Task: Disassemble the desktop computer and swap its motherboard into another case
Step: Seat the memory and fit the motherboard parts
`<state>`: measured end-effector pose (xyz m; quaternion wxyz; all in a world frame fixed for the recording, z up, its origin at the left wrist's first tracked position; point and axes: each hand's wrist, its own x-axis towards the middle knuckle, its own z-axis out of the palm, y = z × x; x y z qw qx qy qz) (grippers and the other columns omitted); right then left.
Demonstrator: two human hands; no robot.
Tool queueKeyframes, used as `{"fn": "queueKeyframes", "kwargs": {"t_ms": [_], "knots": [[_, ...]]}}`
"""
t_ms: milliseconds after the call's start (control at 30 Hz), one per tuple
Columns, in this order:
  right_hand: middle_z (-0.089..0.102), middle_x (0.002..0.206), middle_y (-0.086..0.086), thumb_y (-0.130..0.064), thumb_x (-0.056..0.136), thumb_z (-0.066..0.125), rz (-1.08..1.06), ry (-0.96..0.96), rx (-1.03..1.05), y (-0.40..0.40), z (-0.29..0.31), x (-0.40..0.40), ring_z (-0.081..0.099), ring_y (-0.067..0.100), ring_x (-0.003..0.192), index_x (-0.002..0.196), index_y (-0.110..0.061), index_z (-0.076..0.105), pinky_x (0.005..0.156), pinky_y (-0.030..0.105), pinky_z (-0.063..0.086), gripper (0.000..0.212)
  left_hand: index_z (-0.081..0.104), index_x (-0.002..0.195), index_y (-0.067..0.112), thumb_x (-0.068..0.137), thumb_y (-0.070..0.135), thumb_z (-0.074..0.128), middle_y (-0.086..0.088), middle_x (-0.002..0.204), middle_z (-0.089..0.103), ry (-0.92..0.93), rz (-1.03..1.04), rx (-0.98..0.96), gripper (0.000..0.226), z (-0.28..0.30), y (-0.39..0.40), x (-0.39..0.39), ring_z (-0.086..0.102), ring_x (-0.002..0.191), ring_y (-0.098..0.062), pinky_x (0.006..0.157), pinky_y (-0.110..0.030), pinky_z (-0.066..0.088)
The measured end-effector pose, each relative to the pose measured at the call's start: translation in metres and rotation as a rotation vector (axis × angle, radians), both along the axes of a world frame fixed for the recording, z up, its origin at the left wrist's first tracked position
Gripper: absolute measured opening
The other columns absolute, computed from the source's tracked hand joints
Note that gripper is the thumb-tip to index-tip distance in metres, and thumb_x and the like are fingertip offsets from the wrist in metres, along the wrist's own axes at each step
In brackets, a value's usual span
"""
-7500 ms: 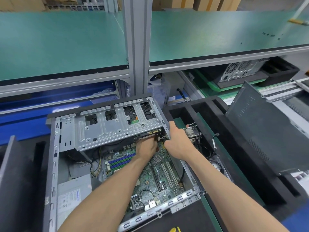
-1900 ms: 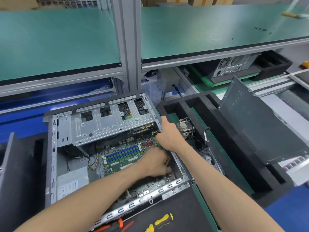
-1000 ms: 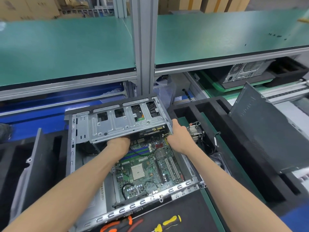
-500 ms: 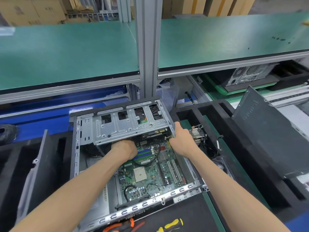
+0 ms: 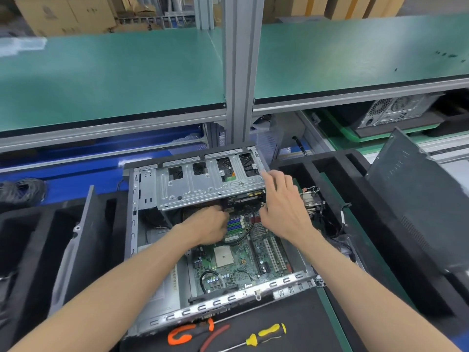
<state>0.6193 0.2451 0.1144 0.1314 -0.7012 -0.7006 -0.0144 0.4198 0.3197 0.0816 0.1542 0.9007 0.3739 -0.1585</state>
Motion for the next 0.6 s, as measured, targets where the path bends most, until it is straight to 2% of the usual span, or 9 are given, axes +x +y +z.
{"fn": "queueKeyframes", "kwargs": {"t_ms": [33, 100, 167, 233, 333, 433, 500, 600], "knots": [[0.042, 0.135, 0.012, -0.016, 0.073, 0.059, 0.038, -0.068, 0.006, -0.001, 0.001, -0.002, 0.042, 0.032, 0.118, 0.136, -0.010, 0.042, 0.090, 0.043, 0.046, 0.066, 0.059, 0.086, 0.020, 0.090, 0.023, 0.055, -0.001, 0.090, 0.059, -0.026, -0.014, -0.044, 0.006, 0.002, -0.003, -0.001, 0.064, 0.084, -0.026, 0.073, -0.038, 0.055], [0.043, 0.135, 0.012, -0.021, 0.074, 0.058, 0.125, -0.189, -0.024, -0.002, 0.002, -0.005, 0.042, 0.033, 0.121, 0.131, -0.011, 0.045, 0.096, 0.045, 0.042, 0.059, 0.061, 0.072, 0.024, 0.081, 0.019, 0.058, 0.006, 0.076, 0.066, -0.040, -0.006, -0.246, 0.011, 0.006, -0.008, 0.000, 0.066, 0.076, -0.016, 0.067, -0.033, 0.055], [0.045, 0.131, 0.011, -0.026, 0.077, 0.058, 0.213, -0.274, -0.059, 0.000, 0.001, -0.007, 0.043, 0.031, 0.120, 0.129, -0.012, 0.046, 0.099, 0.044, 0.041, 0.056, 0.070, 0.075, 0.028, 0.078, 0.027, 0.068, 0.014, 0.075, 0.070, 0.044, 0.007, -0.519, 0.004, 0.006, -0.016, -0.001, 0.065, 0.077, -0.005, 0.067, -0.026, 0.047], [0.047, 0.127, 0.009, -0.027, 0.077, 0.058, 0.251, -0.306, -0.072, 0.001, 0.001, -0.008, 0.044, 0.030, 0.117, 0.130, -0.011, 0.045, 0.098, 0.042, 0.040, 0.057, 0.076, 0.089, 0.030, 0.077, 0.040, 0.078, 0.019, 0.077, 0.069, 0.176, -0.051, -0.651, 0.016, 0.004, -0.025, -0.003, 0.062, 0.082, -0.001, 0.073, -0.026, 0.042], [0.048, 0.126, 0.009, -0.026, 0.077, 0.057, 0.255, -0.301, -0.064, 0.001, 0.002, -0.008, 0.044, 0.029, 0.115, 0.129, -0.012, 0.046, 0.097, 0.041, 0.041, 0.056, 0.076, 0.105, 0.024, 0.084, 0.026, 0.077, 0.021, 0.076, 0.067, 0.225, -0.087, -0.645, 0.021, -0.004, -0.033, -0.010, 0.062, 0.084, -0.005, 0.078, -0.029, 0.041], [0.047, 0.126, 0.008, -0.026, 0.077, 0.057, 0.275, -0.316, -0.074, 0.000, 0.003, -0.009, 0.043, 0.028, 0.115, 0.130, -0.013, 0.045, 0.097, 0.042, 0.040, 0.055, 0.075, 0.095, 0.019, 0.087, 0.017, 0.074, 0.016, 0.060, 0.067, 0.190, 0.018, -0.694, 0.009, -0.010, -0.033, -0.015, 0.065, 0.066, -0.004, 0.073, -0.023, 0.042], [0.047, 0.126, 0.008, -0.026, 0.078, 0.057, 0.284, -0.318, -0.076, 0.000, 0.003, -0.008, 0.044, 0.029, 0.116, 0.130, -0.012, 0.046, 0.097, 0.041, 0.040, 0.055, 0.074, 0.094, 0.013, 0.088, 0.014, 0.072, 0.014, 0.057, 0.067, 0.187, 0.066, -0.704, 0.006, -0.010, -0.033, -0.015, 0.063, 0.055, -0.004, 0.070, -0.023, 0.047], [0.050, 0.123, 0.008, -0.024, 0.078, 0.056, 0.323, -0.312, -0.060, -0.001, 0.004, -0.008, 0.045, 0.028, 0.115, 0.124, -0.011, 0.051, 0.098, 0.041, 0.040, 0.048, 0.073, 0.097, 0.014, 0.087, 0.011, 0.071, 0.009, 0.067, 0.071, 0.199, 0.074, -0.699, 0.010, -0.006, -0.034, -0.010, 0.063, 0.055, -0.004, 0.082, -0.032, 0.054]]}}
